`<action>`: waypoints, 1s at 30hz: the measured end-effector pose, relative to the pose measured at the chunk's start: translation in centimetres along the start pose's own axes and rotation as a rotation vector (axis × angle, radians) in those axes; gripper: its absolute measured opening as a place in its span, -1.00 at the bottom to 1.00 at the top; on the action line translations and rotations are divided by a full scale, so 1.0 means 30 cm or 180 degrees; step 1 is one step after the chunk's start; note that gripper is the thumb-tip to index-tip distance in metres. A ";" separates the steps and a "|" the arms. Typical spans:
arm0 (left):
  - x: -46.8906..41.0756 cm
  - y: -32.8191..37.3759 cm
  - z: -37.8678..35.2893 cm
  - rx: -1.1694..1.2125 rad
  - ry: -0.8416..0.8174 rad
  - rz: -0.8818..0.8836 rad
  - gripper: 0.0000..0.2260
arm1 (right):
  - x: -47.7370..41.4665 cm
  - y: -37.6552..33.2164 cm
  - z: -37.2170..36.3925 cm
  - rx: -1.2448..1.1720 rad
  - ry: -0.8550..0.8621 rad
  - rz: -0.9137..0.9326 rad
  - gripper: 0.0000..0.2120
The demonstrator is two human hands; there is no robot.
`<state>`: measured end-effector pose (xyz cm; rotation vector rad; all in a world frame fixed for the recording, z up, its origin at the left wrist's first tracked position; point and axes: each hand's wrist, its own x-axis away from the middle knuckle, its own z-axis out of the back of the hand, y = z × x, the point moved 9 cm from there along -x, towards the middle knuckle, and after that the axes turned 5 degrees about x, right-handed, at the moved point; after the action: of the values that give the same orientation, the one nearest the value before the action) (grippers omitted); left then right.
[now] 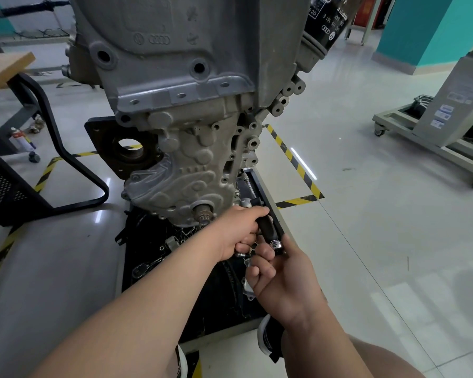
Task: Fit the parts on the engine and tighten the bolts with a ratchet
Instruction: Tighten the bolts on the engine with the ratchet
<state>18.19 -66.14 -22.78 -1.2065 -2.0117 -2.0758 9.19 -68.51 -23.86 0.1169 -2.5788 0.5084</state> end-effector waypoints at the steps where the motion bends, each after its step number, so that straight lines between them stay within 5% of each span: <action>1: 0.000 0.000 0.001 0.0016 0.0003 0.0007 -0.83 | 0.002 0.007 -0.007 -0.0105 -0.0045 -0.0049 -0.57; 16: 0.008 0.006 -0.001 -0.0023 0.0108 -0.0170 -0.84 | -0.011 -0.027 0.029 0.0686 0.0167 0.0302 -0.63; 25: -0.002 0.003 -0.001 -0.0021 0.0187 -0.0155 -0.78 | 0.012 -0.144 0.051 0.2808 0.0810 0.1330 -0.87; 30: -0.007 -0.004 0.013 -0.0065 0.0272 -0.0189 -0.79 | 0.054 -0.171 0.000 0.4623 0.0966 0.1952 -0.63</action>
<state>18.47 -65.88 -23.03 -1.0542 -2.0180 -2.1402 8.68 -73.25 -21.36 -0.2533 -1.4198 2.2681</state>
